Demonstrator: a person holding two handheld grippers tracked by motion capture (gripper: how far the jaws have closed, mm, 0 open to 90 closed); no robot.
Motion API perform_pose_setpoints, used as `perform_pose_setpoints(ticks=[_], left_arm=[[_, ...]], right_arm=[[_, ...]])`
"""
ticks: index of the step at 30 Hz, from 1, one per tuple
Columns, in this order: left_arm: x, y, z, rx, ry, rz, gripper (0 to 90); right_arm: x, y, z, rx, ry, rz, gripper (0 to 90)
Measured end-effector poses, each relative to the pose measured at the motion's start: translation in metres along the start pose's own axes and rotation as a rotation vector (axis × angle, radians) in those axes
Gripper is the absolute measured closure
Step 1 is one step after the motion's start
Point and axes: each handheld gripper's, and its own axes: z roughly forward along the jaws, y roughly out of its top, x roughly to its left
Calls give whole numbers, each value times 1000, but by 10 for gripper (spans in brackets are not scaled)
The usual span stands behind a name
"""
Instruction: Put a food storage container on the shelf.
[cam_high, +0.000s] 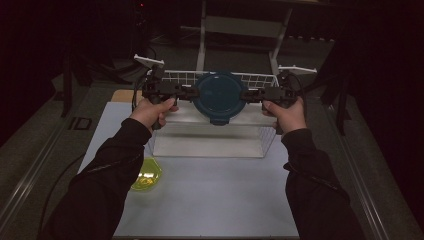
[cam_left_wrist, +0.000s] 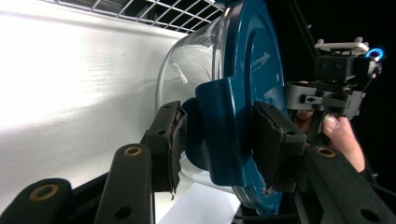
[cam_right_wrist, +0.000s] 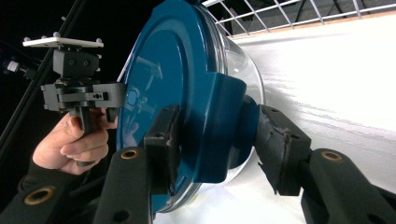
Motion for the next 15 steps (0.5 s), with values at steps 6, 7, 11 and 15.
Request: perform_pose_setpoints(ticks=[6, 7, 11, 15], left_arm=[[5, 1, 7, 4, -13, -23, 508], [5, 1, 8, 6, -4, -21, 502], [2, 1, 9, 7, 19, 23, 486], [-7, 0, 9, -3, 88, 106, 465]], right_arm=[[-10, 2, 2, 14, 5, 45, 489], [-11, 2, 2, 11, -11, 45, 483], [-9, 3, 0, -5, -50, 14, 523], [-4, 3, -1, 3, -67, -27, 508]])
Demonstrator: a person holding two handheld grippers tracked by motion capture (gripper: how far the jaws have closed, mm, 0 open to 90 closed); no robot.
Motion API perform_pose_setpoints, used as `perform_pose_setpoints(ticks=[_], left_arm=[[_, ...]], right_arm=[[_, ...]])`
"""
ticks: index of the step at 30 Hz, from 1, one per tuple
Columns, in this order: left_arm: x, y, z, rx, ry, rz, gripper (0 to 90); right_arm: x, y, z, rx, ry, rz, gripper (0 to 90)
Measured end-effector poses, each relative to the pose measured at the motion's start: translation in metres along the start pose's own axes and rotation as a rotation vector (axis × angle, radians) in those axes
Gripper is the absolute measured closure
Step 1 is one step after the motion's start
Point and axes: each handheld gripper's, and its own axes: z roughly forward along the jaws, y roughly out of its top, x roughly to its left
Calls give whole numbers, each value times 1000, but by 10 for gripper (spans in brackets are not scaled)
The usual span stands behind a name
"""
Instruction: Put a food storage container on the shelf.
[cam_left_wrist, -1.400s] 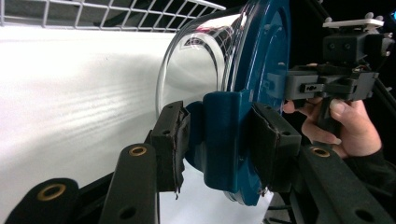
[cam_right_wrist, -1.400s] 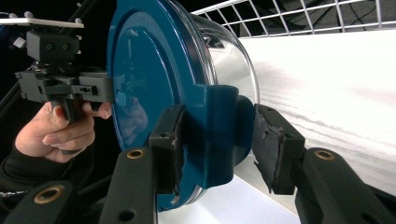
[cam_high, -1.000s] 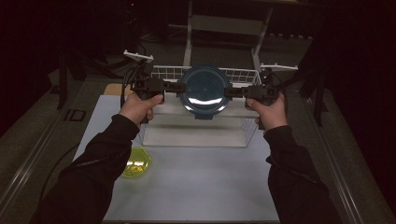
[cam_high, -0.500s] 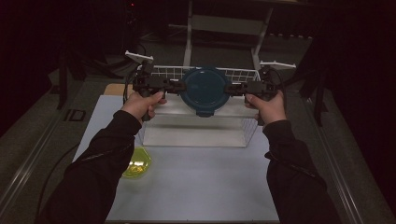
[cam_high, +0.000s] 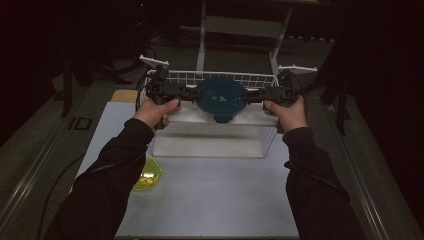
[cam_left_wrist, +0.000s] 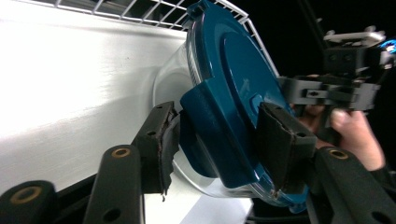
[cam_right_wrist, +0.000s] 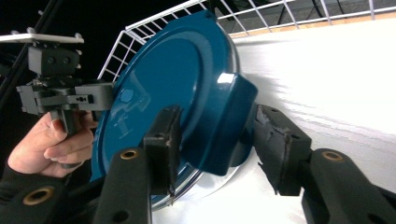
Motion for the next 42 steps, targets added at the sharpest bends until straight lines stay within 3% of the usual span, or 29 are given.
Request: perform_pose_setpoints(ticks=[4, 7, 13, 14, 16, 19, 22, 25, 27, 29, 33, 36, 42], left_arm=[[-8, 0, -5, -23, 40, 40, 431], [-11, -1, -11, -48, 46, 68, 415], [-20, -9, -24, -94, 74, 133, 379], [-21, -11, -26, -105, 75, 138, 368], [-21, -14, -30, -120, 35, 144, 360], [-25, -20, -33, -127, 43, 201, 327], [-29, -26, -37, -138, 30, 246, 276], [-33, -32, -39, -156, 47, 288, 216], [-35, -37, -39, -150, 38, 314, 163], [-38, -42, -40, -163, 56, 348, 143], [-41, -53, -43, -176, 65, 396, 80], [-43, -63, -44, -190, 58, 414, 14], [-47, -85, -47, -204, 98, 474, 8]], right_arm=[[7, -1, -7, -22, -24, -42, 504], [12, -3, -13, -36, -38, -76, 504], [22, -12, -27, -71, -30, -129, 515], [25, -15, -28, -73, -25, -139, 518], [30, -21, -29, -77, -28, -167, 534], [38, -32, -28, -83, -29, -211, 550], [45, -44, -25, -66, -11, -245, 580], [53, -56, -21, -44, 1, -279, 621], [58, -63, -18, -32, 9, -301, 675], [64, -70, -15, -19, 5, -330, 753], [69, -82, -6, 8, 10, -353, 898], [70, -86, 1, 17, 16, -351, 900], [68, -87, 8, 15, 14, -343, 900]])
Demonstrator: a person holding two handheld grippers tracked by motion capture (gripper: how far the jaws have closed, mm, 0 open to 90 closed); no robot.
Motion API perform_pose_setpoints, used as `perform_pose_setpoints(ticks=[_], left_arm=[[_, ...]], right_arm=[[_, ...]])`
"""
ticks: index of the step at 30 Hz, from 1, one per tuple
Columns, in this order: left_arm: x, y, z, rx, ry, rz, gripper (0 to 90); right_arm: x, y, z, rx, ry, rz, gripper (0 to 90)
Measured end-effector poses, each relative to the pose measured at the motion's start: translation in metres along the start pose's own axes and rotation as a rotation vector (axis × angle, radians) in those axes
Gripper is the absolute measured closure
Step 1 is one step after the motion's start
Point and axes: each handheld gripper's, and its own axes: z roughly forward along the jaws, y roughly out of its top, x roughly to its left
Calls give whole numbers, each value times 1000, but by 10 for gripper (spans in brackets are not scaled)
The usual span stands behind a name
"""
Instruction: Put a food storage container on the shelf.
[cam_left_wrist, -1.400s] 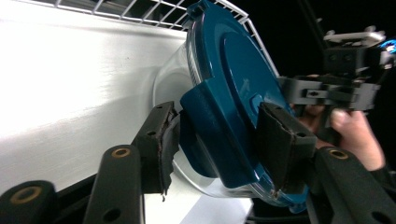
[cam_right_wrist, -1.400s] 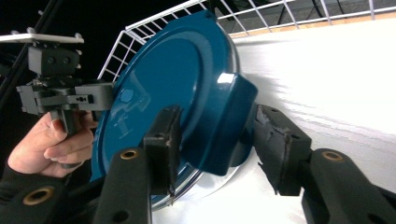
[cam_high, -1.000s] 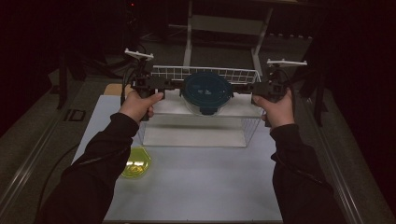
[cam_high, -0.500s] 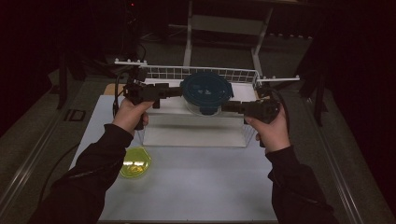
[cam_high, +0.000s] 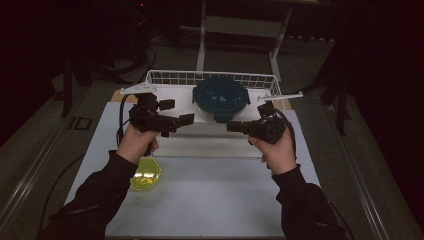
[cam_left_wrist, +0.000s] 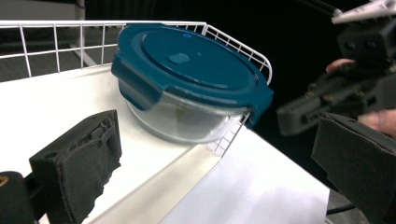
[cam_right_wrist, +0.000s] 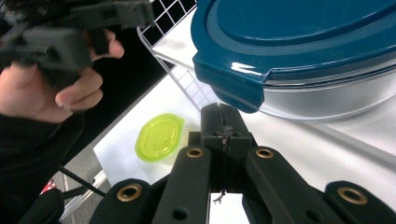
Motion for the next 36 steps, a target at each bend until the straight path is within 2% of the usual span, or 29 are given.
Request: perform_pose_setpoints(ticks=[9, 13, 21, 30, 34, 36], left_arm=[[-8, -23, -12, 9, 21, 56, 8], [-8, -25, -17, -2, 21, 48, 8], [-6, -30, -26, -4, 43, 61, 8], [-4, -39, -26, 7, 35, 50, 8], [-4, -43, -28, 14, 26, 53, 8], [-4, -44, -28, 13, 16, 51, 8]], right_arm=[[-6, 6, 8, -11, 2, 22, 900], [-7, 10, 11, -12, -9, 26, 900], [-11, 18, 17, -12, -36, 28, 900], [-15, 22, 21, -17, -51, 40, 900], [-13, 17, 20, -16, -25, 38, 889], [-10, 13, 19, -10, -20, 14, 837]])
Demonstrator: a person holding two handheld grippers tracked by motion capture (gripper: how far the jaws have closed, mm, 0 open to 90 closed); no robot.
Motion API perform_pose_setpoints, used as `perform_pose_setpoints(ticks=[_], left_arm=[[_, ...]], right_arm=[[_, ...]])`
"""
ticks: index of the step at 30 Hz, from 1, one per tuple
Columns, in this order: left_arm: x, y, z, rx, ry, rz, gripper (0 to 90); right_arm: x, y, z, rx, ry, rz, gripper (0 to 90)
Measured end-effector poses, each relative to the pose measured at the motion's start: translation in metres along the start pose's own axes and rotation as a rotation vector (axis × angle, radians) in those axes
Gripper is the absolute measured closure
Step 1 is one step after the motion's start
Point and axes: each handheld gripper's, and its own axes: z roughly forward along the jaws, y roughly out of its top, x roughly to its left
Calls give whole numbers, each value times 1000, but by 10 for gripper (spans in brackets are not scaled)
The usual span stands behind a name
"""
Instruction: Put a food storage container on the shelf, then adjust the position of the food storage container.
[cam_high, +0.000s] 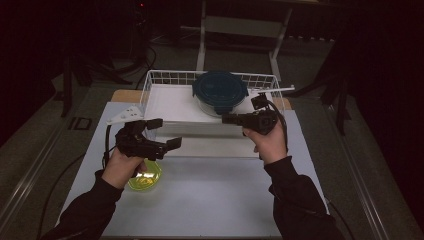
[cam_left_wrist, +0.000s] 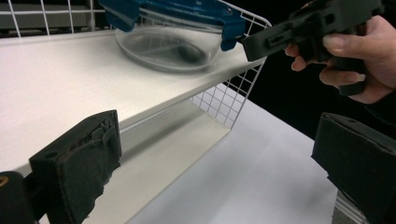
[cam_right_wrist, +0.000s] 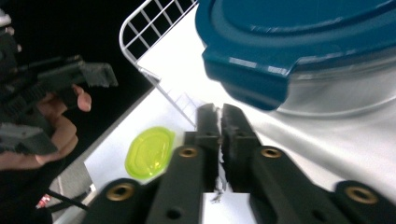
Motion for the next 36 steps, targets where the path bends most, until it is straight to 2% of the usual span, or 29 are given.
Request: perform_pose_setpoints(ticks=[2, 7, 8, 9, 10, 14, 15, 17, 20, 22, 25, 29, 31, 36], left_arm=[[-2, -1, -1, 1, 0, 8, 8], [-9, -4, -3, 1, -46, 60, 8], [-9, -4, -3, 1, -46, 60, 8], [-12, -6, -2, 14, -60, 73, 8], [-13, -7, -2, 15, -65, 72, 8], [-15, -12, -1, 6, -86, 84, 8], [-15, -14, -1, 5, -93, 85, 8], [-15, -18, 0, 22, -101, 83, 8], [-14, -23, 2, 40, -81, 74, 9], [-13, -28, 0, 47, -59, 105, 9], [-10, -33, -4, 66, -51, 119, 15], [-6, -39, -9, 87, -41, 124, 16], [-2, -43, -13, 89, -36, 110, 19], [4, -52, -24, 82, -13, 117, 36]], right_arm=[[3, -5, -2, 1, 9, -22, 804], [10, -17, -9, -19, 24, -79, 612], [10, -17, -9, -19, 24, -79, 612], [11, -19, -10, -24, 28, -85, 572], [11, -24, -12, -32, 35, -86, 469], [10, -35, -15, -78, 57, -90, 237], [9, -38, -16, -81, 73, -105, 197], [7, -44, -19, -102, 90, -107, 175], [6, -52, -23, -130, 58, -141, 151], [6, -57, -26, -150, 40, -150, 149], [4, -63, -31, -154, 16, -179, 144], [2, -72, -36, -165, 10, -191, 144], [1, -77, -38, -168, 2, -201, 144], [-1, -89, -43, -179, -9, -215, 145]])
